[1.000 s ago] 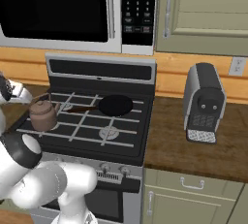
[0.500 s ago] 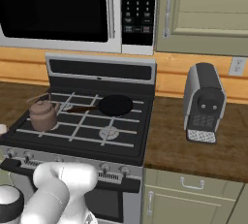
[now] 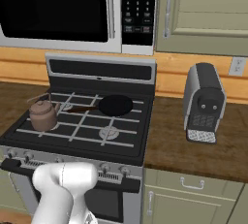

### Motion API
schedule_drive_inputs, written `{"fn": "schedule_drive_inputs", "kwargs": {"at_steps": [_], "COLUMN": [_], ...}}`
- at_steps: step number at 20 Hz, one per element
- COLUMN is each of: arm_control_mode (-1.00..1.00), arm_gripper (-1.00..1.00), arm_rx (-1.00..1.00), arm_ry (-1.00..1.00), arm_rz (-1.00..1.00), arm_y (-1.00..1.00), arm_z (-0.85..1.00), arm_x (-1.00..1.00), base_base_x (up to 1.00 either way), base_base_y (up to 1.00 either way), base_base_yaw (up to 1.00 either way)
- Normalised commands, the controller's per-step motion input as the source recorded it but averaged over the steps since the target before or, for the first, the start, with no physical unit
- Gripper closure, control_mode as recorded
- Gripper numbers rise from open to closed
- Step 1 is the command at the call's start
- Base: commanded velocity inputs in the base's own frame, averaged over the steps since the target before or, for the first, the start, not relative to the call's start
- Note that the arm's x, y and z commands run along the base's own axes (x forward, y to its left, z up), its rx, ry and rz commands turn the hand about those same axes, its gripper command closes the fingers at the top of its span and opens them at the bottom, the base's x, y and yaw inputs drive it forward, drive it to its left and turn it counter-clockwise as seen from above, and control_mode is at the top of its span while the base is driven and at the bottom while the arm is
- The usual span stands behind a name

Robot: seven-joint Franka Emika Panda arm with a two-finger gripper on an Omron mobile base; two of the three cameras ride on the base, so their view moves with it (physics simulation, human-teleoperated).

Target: Pick the kettle from the counter and place it on a stove burner. Then turn the burner on.

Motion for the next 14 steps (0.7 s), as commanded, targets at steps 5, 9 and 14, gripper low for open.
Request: {"fn": "schedule_drive_inputs", "kwargs": {"at_steps": [5, 9, 14], "arm_control_mode": [-1.00, -1.00, -1.00], "arm_gripper": [-1.00, -1.00, -1.00], "arm_rx": [0.20, 0.06, 0.05], "arm_ry": [-0.20, 0.00, 0.00], "arm_rz": [0.00, 0.00, 0.00], "arm_y": [-0.05, 0.00, 0.13], "arm_z": [-0.21, -0.04, -0.07], "arm_x": [0.16, 0.44, 0.27], "base_base_x": [0.00, 0.00, 0.00], "base_base_y": [0.00, 0.00, 0.00], "base_base_yaw": [0.00, 0.00, 0.00]}}
